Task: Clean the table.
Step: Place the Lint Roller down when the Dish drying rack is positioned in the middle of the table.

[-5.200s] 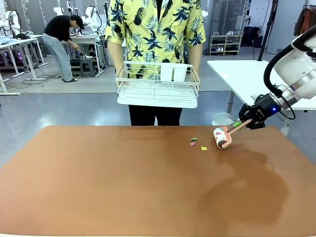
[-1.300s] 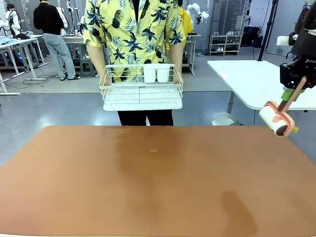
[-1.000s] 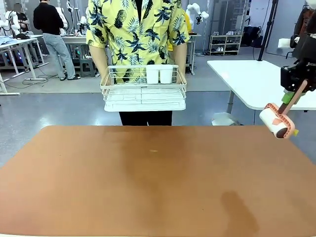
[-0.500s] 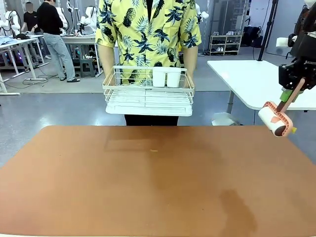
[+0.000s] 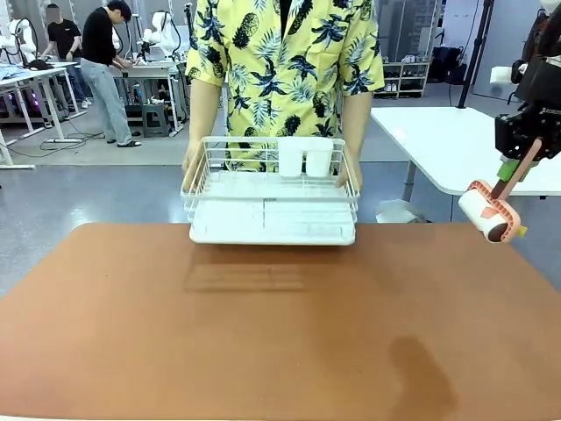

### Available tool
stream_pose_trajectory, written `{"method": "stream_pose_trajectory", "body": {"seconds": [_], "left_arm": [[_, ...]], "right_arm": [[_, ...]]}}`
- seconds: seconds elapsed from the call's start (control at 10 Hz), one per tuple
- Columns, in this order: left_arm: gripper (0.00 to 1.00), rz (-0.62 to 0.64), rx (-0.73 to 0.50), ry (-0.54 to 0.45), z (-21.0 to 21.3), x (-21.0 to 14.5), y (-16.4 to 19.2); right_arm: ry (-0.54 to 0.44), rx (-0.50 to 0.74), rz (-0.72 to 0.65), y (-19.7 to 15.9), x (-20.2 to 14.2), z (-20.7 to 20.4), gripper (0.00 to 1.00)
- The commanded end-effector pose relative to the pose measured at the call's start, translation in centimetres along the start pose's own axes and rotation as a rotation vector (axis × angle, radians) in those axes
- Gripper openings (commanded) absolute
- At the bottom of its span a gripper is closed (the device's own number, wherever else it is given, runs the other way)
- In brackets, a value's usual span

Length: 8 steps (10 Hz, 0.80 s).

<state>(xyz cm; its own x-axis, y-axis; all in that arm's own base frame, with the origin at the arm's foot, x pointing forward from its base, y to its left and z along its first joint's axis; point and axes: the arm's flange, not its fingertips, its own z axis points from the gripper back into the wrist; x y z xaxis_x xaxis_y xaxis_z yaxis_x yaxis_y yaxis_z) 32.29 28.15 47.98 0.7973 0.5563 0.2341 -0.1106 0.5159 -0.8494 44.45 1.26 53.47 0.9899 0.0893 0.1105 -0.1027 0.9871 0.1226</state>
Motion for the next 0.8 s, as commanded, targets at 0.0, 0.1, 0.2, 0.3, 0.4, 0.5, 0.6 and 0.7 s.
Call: {"method": "stream_pose_trajectory", "body": {"seconds": [0.0, 0.1, 0.2, 0.3, 0.4, 0.5, 0.6, 0.7], "left_arm": [[1.0, -0.008, -0.021, -0.001, 0.29, -0.02, 0.05], [1.0, -0.008, -0.021, -0.001, 0.29, -0.02, 0.05], [1.0, -0.008, -0.021, -0.001, 0.29, -0.02, 0.05], [1.0, -0.008, -0.021, -0.001, 0.29, -0.02, 0.05], [1.0, -0.008, -0.021, -0.001, 0.29, -0.02, 0.05], [1.0, -0.008, -0.021, -0.001, 0.29, -0.02, 0.05], [1.0, -0.008, -0.021, -0.001, 0.29, -0.02, 0.05], [1.0, -0.008, -0.021, -0.001, 0.29, -0.02, 0.05]], "right_arm": [[0.004, -0.002, 0.003, 0.08, 0.04, 0.45, 0.21], [0.004, -0.002, 0.003, 0.08, 0.04, 0.45, 0.21], [0.004, -0.002, 0.003, 0.08, 0.04, 0.45, 0.21], [0.004, -0.002, 0.003, 0.08, 0.04, 0.45, 0.21], [0.004, -0.002, 0.003, 0.08, 0.04, 0.45, 0.21], [0.004, -0.002, 0.003, 0.08, 0.04, 0.45, 0.21], [0.004, -0.002, 0.003, 0.08, 0.04, 0.45, 0.21], [0.004, -0.002, 0.003, 0.08, 0.04, 0.45, 0.21]]}}
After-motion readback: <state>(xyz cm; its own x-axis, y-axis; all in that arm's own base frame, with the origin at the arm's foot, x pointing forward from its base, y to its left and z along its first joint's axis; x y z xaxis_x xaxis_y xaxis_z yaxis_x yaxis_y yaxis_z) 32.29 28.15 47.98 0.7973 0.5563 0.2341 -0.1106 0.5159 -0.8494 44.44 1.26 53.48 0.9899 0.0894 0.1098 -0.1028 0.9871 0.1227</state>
